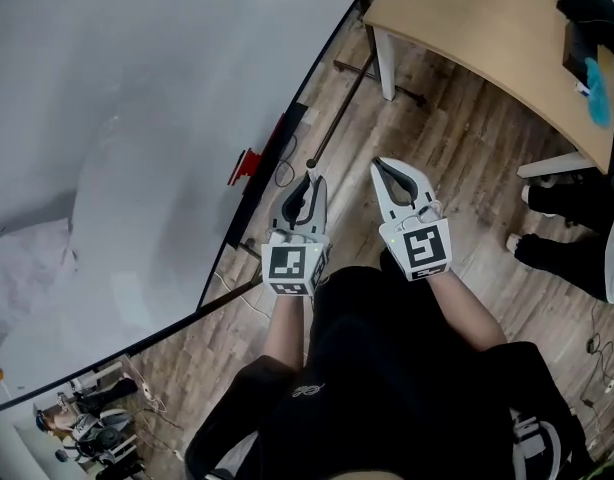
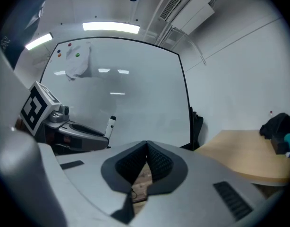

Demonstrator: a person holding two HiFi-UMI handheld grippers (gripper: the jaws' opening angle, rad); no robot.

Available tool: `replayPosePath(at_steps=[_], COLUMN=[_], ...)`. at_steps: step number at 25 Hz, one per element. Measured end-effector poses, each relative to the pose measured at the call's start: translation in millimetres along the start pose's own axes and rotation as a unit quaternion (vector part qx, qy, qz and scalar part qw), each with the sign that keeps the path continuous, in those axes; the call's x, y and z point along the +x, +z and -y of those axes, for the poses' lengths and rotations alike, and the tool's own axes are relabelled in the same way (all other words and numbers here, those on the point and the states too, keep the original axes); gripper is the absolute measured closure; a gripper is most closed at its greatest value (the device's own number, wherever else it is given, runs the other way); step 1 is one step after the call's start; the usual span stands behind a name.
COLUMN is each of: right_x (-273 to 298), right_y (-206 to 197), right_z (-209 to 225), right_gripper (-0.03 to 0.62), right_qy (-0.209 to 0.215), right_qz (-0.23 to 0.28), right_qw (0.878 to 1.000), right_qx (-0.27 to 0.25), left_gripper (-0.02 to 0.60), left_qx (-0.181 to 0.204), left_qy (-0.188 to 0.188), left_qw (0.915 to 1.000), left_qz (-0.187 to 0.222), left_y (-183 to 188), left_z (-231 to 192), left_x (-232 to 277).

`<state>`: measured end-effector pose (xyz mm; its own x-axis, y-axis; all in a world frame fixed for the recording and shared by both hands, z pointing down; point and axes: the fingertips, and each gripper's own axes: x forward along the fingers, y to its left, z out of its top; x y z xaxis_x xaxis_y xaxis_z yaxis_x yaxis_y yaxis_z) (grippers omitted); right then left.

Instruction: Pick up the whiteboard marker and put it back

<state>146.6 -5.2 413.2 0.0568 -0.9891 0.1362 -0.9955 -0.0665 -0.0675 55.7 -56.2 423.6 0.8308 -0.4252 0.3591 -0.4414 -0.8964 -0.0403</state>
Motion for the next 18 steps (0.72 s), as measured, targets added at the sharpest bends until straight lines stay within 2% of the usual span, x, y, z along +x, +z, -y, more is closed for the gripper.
replayPosePath(at_steps=[7,13,18], right_x=[21,52,86], right_y=[-15,-26,-34], right_z=[29,25,25], right_gripper=[0.592,0.592,0.592], right_qy=[-0.002,0.013,0.011], right_qz=[-0.016,-0.031,-0.046], right_qw=[1.0,0.999,0.999], right_qx=[0.014,0.019,0.017], left_gripper=[0.514,0.514,0.514], left_qx=[0.037,0.092,0.094], left_qy=[0.013,0.01,0.001], left_qw=[0.9973,0.9904,0.9884], left_qz=[-0.062,-0.102,-0.119], left_y=[-15,-27,-39], left_z=[-21,-44,-73], left_x=[30,58,91])
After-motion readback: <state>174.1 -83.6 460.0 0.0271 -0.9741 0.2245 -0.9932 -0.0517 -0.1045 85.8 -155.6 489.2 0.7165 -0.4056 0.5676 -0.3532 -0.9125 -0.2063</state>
